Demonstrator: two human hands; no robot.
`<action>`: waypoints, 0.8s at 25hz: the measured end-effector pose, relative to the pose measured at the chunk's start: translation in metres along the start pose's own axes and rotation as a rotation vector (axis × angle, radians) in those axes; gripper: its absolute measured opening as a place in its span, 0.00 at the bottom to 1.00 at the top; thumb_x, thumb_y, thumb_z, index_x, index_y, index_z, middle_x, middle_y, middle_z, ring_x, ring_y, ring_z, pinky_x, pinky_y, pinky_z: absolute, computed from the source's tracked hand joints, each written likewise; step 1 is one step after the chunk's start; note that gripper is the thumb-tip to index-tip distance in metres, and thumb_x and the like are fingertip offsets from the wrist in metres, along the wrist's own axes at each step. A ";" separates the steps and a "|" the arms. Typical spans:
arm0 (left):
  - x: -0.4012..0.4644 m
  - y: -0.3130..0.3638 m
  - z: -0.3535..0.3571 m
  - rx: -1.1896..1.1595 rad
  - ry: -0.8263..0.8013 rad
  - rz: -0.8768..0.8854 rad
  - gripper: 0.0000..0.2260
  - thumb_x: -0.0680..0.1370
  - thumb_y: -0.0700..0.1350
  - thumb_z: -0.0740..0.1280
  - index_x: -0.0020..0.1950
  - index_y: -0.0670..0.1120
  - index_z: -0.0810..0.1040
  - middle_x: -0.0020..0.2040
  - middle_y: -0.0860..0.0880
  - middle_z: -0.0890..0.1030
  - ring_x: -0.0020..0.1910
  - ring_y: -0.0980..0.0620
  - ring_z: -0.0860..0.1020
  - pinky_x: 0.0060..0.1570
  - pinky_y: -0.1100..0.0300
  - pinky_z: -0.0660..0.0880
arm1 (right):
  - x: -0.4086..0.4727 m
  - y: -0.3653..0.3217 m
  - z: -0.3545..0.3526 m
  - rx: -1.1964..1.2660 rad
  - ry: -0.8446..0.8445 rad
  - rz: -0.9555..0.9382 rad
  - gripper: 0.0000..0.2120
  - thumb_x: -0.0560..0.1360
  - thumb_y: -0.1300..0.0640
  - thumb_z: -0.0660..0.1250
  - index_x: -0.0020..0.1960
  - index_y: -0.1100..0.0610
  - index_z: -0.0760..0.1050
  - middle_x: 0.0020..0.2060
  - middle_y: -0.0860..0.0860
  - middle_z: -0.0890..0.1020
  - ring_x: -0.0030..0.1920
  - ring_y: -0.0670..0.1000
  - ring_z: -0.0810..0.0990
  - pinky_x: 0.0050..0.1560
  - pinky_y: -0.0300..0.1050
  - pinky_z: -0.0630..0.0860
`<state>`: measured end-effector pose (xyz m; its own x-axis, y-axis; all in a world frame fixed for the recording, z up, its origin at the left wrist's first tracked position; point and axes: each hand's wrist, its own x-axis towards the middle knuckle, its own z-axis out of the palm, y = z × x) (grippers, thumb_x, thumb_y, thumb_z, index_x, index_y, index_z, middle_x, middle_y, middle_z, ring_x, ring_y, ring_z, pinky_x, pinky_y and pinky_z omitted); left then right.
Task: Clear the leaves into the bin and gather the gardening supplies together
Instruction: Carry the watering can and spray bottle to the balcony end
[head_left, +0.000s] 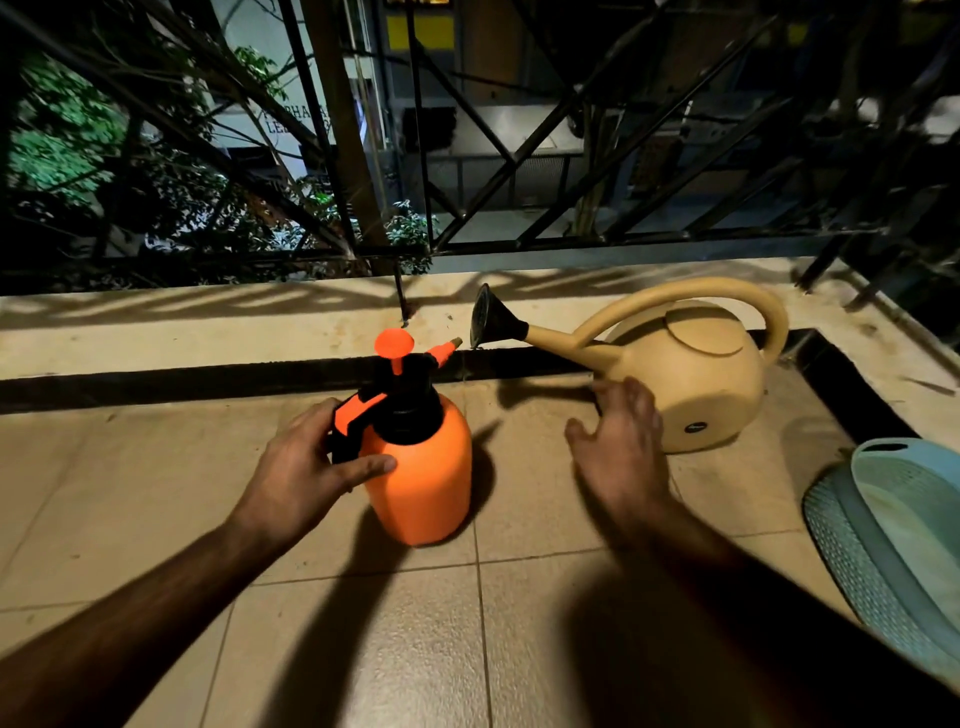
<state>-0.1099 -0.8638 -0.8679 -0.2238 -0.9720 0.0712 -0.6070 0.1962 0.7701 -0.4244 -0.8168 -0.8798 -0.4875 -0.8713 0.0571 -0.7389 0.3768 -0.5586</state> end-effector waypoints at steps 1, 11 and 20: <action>0.004 -0.003 -0.003 -0.028 0.003 -0.013 0.27 0.67 0.54 0.80 0.63 0.53 0.78 0.50 0.52 0.80 0.46 0.49 0.79 0.43 0.42 0.79 | 0.017 0.011 -0.010 -0.095 0.014 0.013 0.30 0.78 0.49 0.69 0.76 0.51 0.63 0.79 0.56 0.56 0.78 0.62 0.58 0.70 0.61 0.68; 0.068 -0.027 -0.003 -0.416 0.054 -0.128 0.24 0.70 0.40 0.78 0.61 0.60 0.77 0.56 0.56 0.83 0.54 0.57 0.79 0.49 0.44 0.80 | 0.086 0.084 -0.040 -0.504 -0.024 -0.027 0.42 0.74 0.48 0.74 0.80 0.47 0.55 0.78 0.59 0.53 0.77 0.67 0.54 0.71 0.72 0.65; 0.114 -0.030 -0.015 -0.425 -0.084 -0.102 0.27 0.75 0.30 0.71 0.71 0.46 0.73 0.65 0.43 0.79 0.65 0.43 0.78 0.61 0.43 0.78 | 0.102 0.106 -0.030 -0.366 -0.067 -0.017 0.48 0.71 0.48 0.77 0.79 0.35 0.48 0.80 0.49 0.37 0.79 0.67 0.43 0.72 0.76 0.59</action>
<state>-0.1057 -0.9824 -0.8728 -0.2512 -0.9663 -0.0566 -0.2658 0.0127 0.9639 -0.5667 -0.8558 -0.9085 -0.4513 -0.8924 0.0022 -0.8699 0.4393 -0.2244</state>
